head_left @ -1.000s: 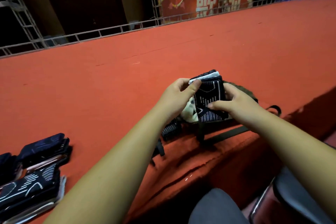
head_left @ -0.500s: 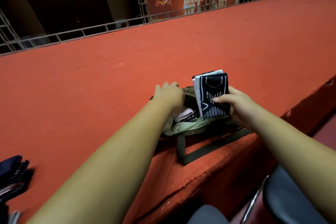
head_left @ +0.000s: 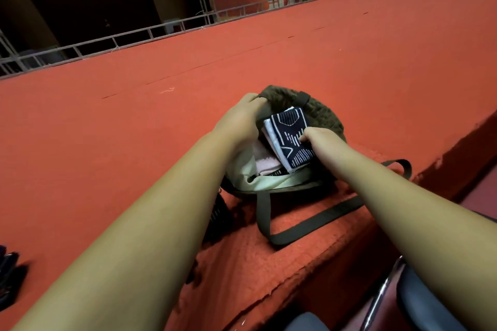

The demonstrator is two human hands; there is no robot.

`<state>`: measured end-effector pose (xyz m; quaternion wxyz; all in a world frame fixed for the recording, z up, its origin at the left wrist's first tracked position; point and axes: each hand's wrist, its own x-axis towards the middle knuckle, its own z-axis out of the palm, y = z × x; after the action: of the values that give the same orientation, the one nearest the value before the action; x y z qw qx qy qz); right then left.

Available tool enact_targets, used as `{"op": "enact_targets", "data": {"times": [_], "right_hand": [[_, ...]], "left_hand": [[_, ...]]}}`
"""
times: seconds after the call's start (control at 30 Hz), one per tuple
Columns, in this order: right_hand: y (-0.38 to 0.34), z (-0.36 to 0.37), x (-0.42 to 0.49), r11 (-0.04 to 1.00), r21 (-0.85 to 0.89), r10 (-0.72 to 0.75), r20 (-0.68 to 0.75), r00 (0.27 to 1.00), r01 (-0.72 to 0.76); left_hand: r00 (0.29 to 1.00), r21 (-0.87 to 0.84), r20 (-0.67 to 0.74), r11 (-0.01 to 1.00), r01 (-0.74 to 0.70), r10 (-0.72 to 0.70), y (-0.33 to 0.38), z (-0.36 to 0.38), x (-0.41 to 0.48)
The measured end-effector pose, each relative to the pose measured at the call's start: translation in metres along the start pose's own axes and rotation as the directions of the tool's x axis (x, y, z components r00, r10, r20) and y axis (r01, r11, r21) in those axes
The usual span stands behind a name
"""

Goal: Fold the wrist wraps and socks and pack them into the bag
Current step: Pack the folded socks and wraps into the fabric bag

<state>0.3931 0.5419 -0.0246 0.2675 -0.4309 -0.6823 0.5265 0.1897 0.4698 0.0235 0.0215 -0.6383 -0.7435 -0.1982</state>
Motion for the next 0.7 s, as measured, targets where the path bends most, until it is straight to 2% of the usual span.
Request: {"op": "enact_targets", "data": {"times": [0.1, 0.2, 0.3, 0.43, 0.53, 0.7], "right_hand": [[0.002, -0.001, 0.012, 0.999, -0.027, 0.028, -0.031, 0.999, -0.029], [0.003, -0.001, 0.018, 0.996, -0.074, 0.046, -0.054, 0.998, -0.05], [0.009, 0.0, 0.023, 0.974, -0.219, 0.059, 0.0, 0.998, -0.057], [0.018, 0.005, 0.031, 0.894, -0.445, 0.094, 0.096, 0.991, -0.041], [0.016, 0.014, 0.035, 0.837, -0.546, 0.128, 0.122, 0.984, -0.041], [0.017, 0.022, 0.038, 0.803, -0.596, -0.017, -0.009, 1.0, 0.008]], "left_hand": [[0.998, -0.046, 0.008, 0.997, -0.059, 0.06, -0.001, 0.006, -0.001], [0.999, -0.041, 0.034, 0.999, -0.028, 0.03, 0.004, 0.005, -0.003], [0.998, -0.003, 0.058, 1.0, 0.001, -0.001, 0.005, 0.0, 0.0], [0.998, -0.032, 0.06, 0.999, 0.033, -0.031, 0.009, -0.005, 0.001], [0.993, -0.042, 0.114, 0.998, 0.039, -0.034, 0.012, -0.006, -0.002], [0.992, -0.051, 0.116, 0.997, 0.057, -0.051, 0.011, -0.004, -0.016]]}}
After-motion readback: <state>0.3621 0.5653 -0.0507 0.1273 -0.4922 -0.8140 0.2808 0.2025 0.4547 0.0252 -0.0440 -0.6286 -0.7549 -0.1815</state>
